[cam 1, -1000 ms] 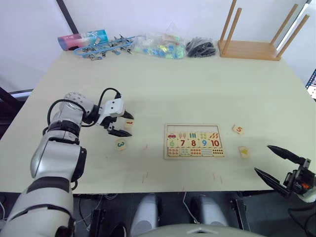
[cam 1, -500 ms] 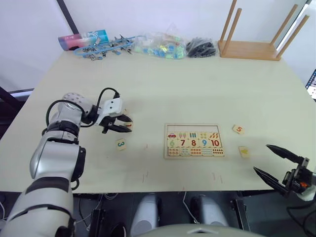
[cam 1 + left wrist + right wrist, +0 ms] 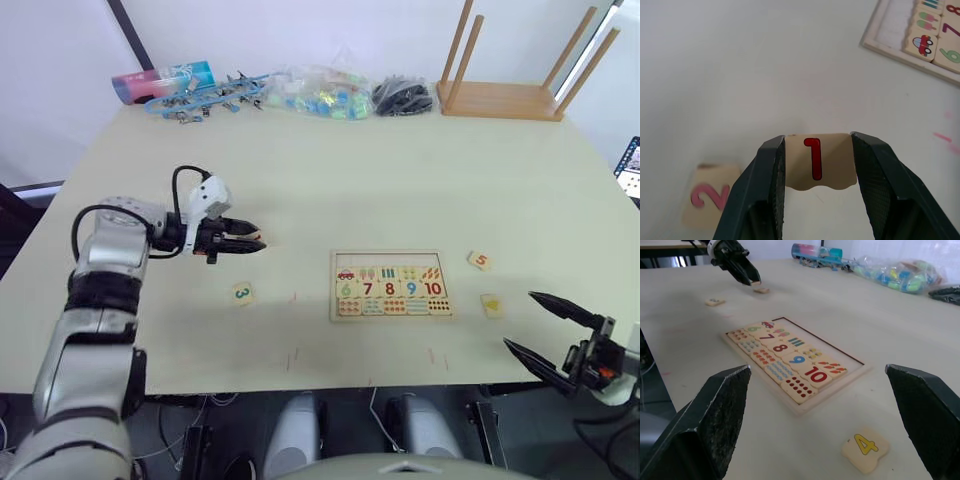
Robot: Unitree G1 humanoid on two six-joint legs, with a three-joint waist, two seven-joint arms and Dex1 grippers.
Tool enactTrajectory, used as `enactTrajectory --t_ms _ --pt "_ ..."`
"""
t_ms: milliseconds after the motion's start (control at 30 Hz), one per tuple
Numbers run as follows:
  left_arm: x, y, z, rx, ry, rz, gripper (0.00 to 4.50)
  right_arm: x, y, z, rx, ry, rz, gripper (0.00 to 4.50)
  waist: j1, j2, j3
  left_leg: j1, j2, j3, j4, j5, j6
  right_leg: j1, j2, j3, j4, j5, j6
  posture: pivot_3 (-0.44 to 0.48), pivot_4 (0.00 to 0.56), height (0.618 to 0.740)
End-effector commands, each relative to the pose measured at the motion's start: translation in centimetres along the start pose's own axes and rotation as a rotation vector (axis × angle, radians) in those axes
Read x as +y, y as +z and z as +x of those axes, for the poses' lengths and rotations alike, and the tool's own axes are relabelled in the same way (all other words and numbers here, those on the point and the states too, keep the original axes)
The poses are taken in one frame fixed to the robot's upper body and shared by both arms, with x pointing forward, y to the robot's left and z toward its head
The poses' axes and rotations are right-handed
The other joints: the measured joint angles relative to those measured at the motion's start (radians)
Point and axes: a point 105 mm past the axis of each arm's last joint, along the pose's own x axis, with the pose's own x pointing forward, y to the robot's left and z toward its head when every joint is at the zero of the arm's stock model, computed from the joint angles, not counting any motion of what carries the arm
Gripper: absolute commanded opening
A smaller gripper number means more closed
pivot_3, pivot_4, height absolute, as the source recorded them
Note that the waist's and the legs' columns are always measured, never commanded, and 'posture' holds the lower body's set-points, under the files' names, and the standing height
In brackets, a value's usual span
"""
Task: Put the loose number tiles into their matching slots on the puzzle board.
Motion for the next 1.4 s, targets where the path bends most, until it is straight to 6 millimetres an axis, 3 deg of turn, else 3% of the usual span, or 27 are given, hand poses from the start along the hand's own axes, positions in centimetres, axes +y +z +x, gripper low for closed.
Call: enactTrajectory --t_ms 33,300,500,667,1067,1400 --pt "-0.7 1.8 -1.4 -0.030 0.172 -0.081 1.53 0.1 0.9 0.1 -0.027 0.004 -0.024 4.50 0.004 0.000 0.000 0.001 0.000 0.000 0.000 0.000 0.000 0.000 -0.001 0.000 0.001 0.000 0.000 0.000 0.150 0.737" --pt "-2.6 -0.2 -1.7 0.000 0.571 -0.330 1.53 0.4 1.3 0.2 -0.037 -0.007 -0.009 4.50 0.014 0.000 0.000 0.000 -0.002 -0.003 0.002 0.000 0.000 0.001 0.000 0.001 0.002 0.000 0.000 0.000 0.150 0.737" --pt "-4.5 -0.4 0.8 -0.044 0.775 -0.488 1.53 0.6 1.4 0.2 -0.040 -0.012 -0.003 4.50 0.017 0.000 0.000 0.000 -0.004 -0.005 0.003 0.000 0.000 0.002 0.001 0.004 0.002 0.000 0.000 0.000 0.150 0.737" --pt "-5.9 -0.7 1.9 0.009 0.799 -0.532 1.53 0.3 1.3 0.1 -0.037 -0.014 -0.009 4.50 0.012 -0.001 -0.001 0.000 -0.004 -0.005 0.003 0.000 0.000 0.002 0.004 0.006 0.002 0.000 0.000 0.000 0.150 0.737" --pt "-6.5 -0.1 4.1 0.011 0.779 -0.577 1.53 0.3 1.1 0.2 -0.041 -0.017 -0.005 4.50 0.015 -0.001 -0.001 0.000 -0.004 -0.006 0.003 0.000 0.000 0.002 0.004 0.009 0.001 -0.001 -0.001 0.000 0.150 0.737" --pt "-6.8 1.1 5.3 -0.014 0.751 -0.584 1.53 0.9 0.6 -1.3 0.014 0.060 -0.005 4.50 0.016 -0.001 -0.001 0.000 -0.004 -0.006 0.003 0.000 0.000 0.002 0.004 0.009 0.001 -0.002 -0.003 0.000 0.150 0.737"
